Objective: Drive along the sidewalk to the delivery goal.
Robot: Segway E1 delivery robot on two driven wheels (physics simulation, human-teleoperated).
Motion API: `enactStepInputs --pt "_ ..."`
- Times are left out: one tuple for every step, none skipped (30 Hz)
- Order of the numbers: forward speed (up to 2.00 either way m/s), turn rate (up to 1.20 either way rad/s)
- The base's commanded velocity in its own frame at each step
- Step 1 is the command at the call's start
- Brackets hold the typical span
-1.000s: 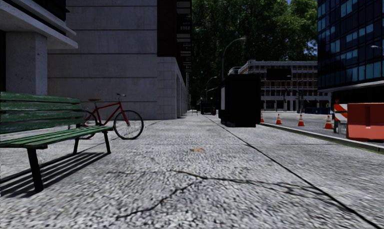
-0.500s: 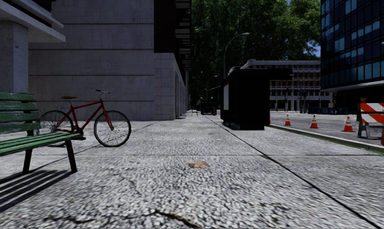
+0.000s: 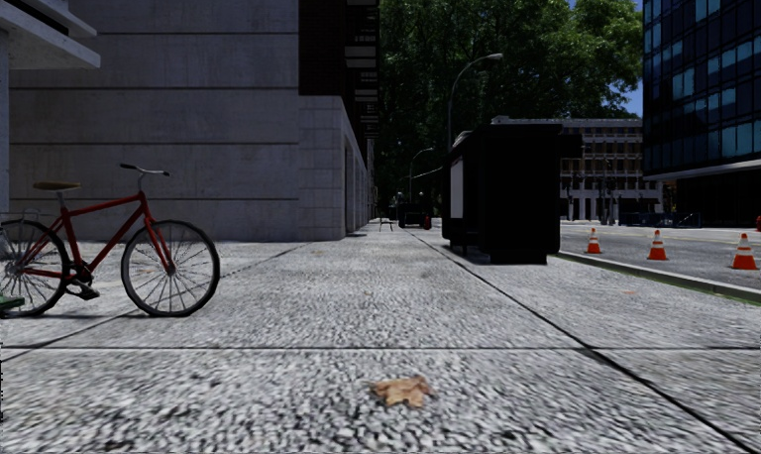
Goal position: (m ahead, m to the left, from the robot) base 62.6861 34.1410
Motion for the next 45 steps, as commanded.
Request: enactStepInputs --pt "2.0 0.0" --pt "2.0 0.0" --pt "2.0 0.0" --pt "2.0 0.0" --pt "2.0 0.0" --pt "2.0 0.0" --pt "2.0 0.0" --pt "2.0 0.0" --pt "2.0 0.0" --pt "2.0 0.0" --pt "2.0 0.0" --pt "2.0 0.0" --pt "2.0 0.0" --pt "2.0 0.0" --pt "2.0 0.0" --pt "2.0 0.0" --pt "2.0 0.0" --pt "2.0 0.0" --pt "2.0 0.0" --pt "2.0 0.0" --pt "2.0 0.0" --pt "2.0 0.0" --pt "2.0 0.0" --pt "2.0 0.0" --pt "2.0 0.0" --pt "2.0 0.0" --pt "2.0 0.0" --pt "2.0 0.0" --pt "2.0 0.0" --pt "2.0 0.0" --pt "2.0 0.0" --pt "2.0 0.0" --pt "2.0 0.0" --pt "2.0 0.0" --pt "2.0 0.0" --pt "2.0 0.0" --pt "2.0 0.0" --pt "2.0 0.0" --pt "2.0 0.0" --pt "2.0 0.0" --pt "2.0 0.0" --pt "2.0 0.0" --pt "2.0 0.0" --pt "2.0 0.0" --pt "2.0 0.0"
